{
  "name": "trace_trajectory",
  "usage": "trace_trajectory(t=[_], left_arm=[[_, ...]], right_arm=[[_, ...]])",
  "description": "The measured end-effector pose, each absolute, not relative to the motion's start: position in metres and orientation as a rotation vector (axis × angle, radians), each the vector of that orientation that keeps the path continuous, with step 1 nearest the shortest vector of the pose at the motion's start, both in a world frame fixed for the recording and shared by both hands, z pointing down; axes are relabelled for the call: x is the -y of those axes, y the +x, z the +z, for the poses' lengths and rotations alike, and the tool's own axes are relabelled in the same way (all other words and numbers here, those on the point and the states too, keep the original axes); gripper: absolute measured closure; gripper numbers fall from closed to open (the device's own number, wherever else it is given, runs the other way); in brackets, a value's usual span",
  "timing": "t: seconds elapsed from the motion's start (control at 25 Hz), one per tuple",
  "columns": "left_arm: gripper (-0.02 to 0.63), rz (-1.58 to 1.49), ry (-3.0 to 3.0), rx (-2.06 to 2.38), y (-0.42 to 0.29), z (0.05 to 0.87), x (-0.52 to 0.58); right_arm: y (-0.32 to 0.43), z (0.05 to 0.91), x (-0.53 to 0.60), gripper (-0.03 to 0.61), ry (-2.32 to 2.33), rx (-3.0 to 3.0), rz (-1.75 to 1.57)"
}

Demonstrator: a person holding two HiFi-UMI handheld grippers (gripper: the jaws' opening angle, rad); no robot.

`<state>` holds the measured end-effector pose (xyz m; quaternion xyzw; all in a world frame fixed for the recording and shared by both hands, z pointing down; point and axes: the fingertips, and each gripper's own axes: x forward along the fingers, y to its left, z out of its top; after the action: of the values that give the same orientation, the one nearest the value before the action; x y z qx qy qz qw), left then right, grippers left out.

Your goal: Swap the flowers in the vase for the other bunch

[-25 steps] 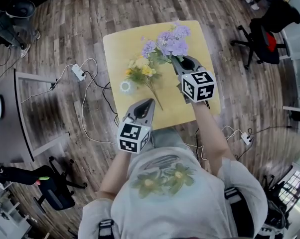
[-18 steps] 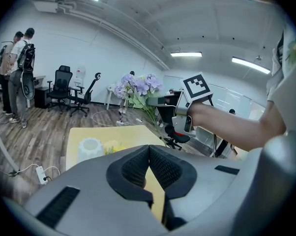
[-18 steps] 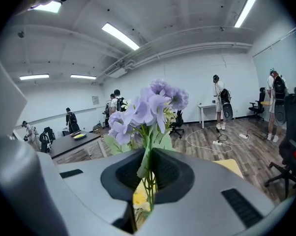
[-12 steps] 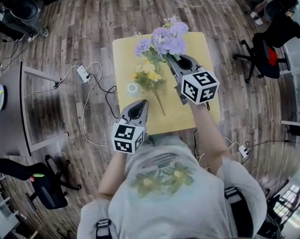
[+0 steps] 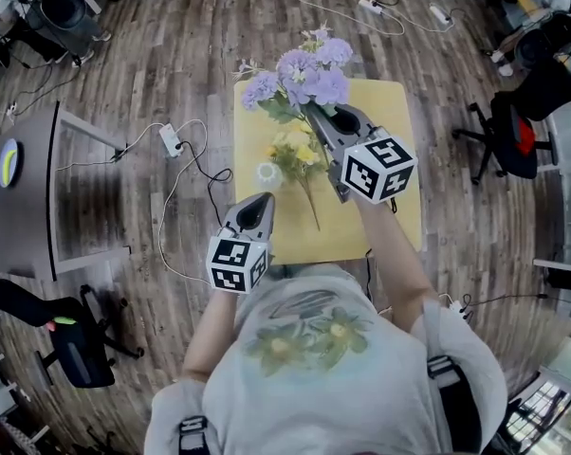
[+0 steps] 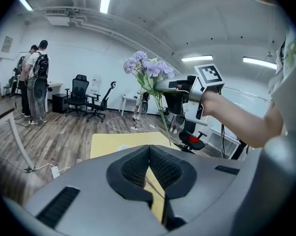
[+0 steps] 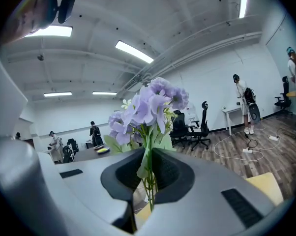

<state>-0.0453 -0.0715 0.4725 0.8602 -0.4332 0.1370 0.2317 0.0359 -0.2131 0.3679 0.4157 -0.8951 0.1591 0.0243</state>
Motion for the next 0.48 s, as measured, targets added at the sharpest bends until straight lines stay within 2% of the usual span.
trace_trajectory(t=[0.16, 0.48], left_arm=[[0.595, 0.367, 2.342, 1.236, -0.066, 0.472, 0.071], [0.595, 0.356, 2.311, 1.303, -0.053, 0.469, 0.063]], right_arm=[[0.004, 0.357, 0.212, 0.523, 1.211, 2.848, 0.524], [-0.012, 0.330, 0.200, 0.523, 1.055, 3.008, 0.524]])
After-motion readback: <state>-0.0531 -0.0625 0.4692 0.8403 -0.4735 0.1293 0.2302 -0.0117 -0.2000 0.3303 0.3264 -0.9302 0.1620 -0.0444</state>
